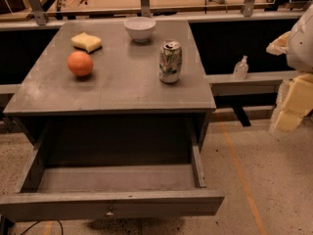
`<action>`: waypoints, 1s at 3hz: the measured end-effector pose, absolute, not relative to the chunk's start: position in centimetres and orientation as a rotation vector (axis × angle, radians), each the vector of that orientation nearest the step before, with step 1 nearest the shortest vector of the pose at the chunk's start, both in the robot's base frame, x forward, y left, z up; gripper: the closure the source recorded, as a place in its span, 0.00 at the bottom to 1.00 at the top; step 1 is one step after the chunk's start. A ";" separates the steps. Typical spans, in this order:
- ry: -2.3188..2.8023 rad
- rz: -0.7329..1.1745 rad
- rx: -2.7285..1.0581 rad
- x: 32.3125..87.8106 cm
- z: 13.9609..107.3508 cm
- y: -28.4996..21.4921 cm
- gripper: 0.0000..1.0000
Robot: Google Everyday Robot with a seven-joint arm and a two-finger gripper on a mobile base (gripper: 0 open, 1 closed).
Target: Place orange into top drawer
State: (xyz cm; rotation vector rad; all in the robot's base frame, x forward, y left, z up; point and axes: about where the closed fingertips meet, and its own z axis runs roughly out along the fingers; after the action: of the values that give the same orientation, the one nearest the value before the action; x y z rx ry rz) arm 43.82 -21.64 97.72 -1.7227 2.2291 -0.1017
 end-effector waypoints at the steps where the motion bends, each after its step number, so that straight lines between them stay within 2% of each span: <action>1: 2.230 -0.097 -1.708 43.9 97.8 -21.6 0.00; 3: 2.123 0.221 -1.548 45.8 95.4 -15.2 0.00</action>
Offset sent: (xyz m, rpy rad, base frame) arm 0.0182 0.0374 -0.0216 0.2536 0.0250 -0.0498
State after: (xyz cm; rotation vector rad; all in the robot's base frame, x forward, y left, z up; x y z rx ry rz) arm 45.82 -15.19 95.39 -1.5481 2.1233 0.2211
